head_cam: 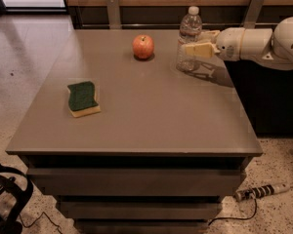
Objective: Pick water bottle
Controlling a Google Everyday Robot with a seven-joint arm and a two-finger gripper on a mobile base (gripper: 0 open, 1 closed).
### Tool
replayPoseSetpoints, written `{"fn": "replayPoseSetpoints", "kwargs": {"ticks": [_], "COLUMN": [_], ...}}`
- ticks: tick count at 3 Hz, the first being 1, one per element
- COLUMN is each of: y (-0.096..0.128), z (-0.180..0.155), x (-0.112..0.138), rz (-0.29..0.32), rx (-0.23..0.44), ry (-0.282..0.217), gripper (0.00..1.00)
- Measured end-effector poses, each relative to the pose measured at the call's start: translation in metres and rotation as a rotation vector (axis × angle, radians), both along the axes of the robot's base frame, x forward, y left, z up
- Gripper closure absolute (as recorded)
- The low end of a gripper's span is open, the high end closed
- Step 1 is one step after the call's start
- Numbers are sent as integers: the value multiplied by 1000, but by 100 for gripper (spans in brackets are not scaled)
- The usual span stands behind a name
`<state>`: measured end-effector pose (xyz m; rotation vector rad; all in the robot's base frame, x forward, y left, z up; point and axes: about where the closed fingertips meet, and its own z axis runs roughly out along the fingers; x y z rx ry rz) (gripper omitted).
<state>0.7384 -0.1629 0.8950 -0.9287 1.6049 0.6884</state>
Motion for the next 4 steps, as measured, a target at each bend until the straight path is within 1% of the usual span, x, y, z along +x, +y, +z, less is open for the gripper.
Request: {"fn": "replayPoseSetpoints", "kwargs": {"ticks": [1, 2, 3, 4], "y": [3, 6, 6, 17], "z": [-1, -2, -2, 19], "x": [0, 1, 1, 0], "rz": [5, 9, 10, 44], "rx": [1, 2, 2, -24], "ry": [1, 3, 3, -18], "gripper": [87, 100, 100, 100]}}
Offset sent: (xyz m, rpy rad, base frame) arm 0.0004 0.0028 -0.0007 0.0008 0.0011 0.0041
